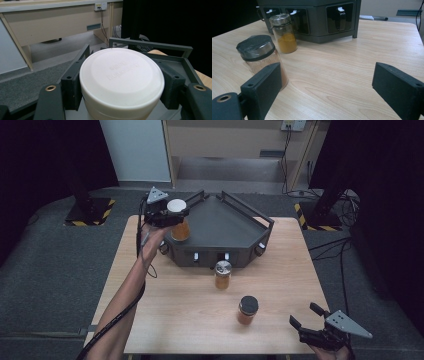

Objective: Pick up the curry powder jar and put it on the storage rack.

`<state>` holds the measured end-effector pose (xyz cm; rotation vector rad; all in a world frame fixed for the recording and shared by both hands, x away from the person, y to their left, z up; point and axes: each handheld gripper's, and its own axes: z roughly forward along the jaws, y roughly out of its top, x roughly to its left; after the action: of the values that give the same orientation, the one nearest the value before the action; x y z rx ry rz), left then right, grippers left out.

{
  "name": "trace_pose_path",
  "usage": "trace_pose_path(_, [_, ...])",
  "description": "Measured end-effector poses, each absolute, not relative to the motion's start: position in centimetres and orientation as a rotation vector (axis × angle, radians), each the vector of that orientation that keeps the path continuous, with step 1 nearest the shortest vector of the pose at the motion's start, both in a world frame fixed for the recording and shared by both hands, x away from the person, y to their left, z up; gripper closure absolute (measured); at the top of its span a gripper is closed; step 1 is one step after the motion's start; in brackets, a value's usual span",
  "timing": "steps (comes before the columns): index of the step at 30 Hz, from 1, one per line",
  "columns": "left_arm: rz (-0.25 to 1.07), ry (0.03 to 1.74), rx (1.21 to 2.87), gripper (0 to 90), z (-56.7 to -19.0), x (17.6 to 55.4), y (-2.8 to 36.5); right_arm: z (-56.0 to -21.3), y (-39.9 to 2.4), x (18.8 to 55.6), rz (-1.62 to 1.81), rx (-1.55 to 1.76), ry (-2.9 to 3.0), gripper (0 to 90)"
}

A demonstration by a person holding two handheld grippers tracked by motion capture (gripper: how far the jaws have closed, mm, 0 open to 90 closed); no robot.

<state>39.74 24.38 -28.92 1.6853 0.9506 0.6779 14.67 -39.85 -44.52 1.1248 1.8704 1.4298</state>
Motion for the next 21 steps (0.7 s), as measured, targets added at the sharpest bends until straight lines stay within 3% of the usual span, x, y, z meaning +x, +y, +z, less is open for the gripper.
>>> trace_pose_path(21, [0.717,1.012,1.666,32.4,-30.6,40.8,23.3,-44.5,-39.8,14.7,1.431,1.121,1.874,9.2])
